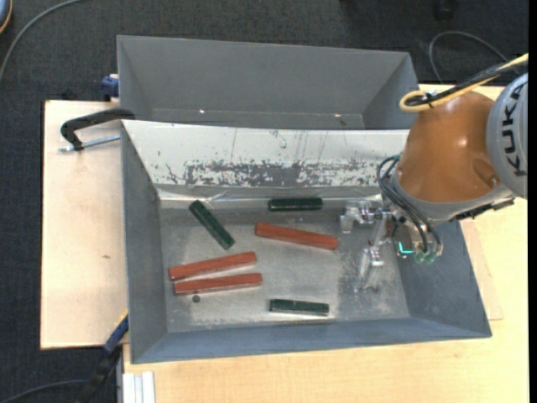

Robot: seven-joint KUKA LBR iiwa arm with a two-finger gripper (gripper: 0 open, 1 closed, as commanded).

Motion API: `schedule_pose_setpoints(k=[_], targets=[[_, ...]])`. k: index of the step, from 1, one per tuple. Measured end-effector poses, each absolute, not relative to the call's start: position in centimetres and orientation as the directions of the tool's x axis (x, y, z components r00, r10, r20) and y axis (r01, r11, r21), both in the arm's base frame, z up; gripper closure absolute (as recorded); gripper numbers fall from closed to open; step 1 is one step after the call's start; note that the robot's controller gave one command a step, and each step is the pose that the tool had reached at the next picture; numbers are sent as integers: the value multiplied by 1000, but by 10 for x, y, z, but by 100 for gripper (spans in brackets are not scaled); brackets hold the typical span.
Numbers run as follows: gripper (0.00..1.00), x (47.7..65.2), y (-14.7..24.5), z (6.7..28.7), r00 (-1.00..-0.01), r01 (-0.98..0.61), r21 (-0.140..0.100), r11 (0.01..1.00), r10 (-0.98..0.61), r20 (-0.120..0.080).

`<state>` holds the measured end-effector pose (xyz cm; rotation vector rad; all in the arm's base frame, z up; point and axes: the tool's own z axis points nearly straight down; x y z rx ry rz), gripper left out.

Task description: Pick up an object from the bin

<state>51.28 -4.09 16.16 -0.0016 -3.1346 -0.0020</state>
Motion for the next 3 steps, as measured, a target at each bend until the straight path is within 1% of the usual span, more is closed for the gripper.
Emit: schedule_pose_setpoints(k=[1, 2, 3], targets=[[0, 563, 25, 71, -999, 34, 4, 999, 34, 0], [100, 563, 21, 75, -999, 39, 1, 999, 39, -4], [100, 569, 21, 227, -999, 43, 2, 999, 44, -15]])
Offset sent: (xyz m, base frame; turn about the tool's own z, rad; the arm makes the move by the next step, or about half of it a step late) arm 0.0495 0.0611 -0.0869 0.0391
